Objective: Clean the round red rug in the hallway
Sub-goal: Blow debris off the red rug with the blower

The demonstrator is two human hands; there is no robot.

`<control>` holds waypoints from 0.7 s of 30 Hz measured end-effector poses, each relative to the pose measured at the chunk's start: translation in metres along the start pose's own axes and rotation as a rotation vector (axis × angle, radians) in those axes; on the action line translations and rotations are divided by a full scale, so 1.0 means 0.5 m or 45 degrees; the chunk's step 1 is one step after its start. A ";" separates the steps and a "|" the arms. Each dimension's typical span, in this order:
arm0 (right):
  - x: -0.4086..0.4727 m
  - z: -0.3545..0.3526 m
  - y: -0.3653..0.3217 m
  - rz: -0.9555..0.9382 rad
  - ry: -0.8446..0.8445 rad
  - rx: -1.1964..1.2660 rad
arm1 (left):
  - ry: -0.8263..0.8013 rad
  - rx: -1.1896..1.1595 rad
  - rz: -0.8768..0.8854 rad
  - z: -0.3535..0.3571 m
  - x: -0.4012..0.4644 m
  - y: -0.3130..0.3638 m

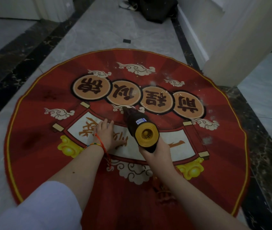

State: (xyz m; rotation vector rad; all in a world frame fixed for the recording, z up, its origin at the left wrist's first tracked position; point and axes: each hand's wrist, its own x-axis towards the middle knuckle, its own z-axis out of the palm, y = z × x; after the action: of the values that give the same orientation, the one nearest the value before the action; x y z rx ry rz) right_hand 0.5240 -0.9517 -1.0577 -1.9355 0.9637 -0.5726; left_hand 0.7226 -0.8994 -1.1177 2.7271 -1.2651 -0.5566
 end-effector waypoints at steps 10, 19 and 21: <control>0.012 0.009 -0.005 0.013 0.019 0.032 | -0.013 0.045 -0.003 0.006 0.004 0.002; 0.054 -0.005 0.012 0.064 0.123 0.039 | -0.062 0.022 0.010 -0.007 0.025 0.026; 0.056 -0.008 0.019 0.063 0.112 0.042 | -0.078 0.013 0.025 -0.010 0.035 0.027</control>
State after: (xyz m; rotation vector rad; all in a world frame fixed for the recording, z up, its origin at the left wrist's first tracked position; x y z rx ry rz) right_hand 0.5339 -0.9792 -1.0632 -1.8653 1.0483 -0.6454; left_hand 0.7252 -0.9218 -1.1152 2.7226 -1.3100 -0.6381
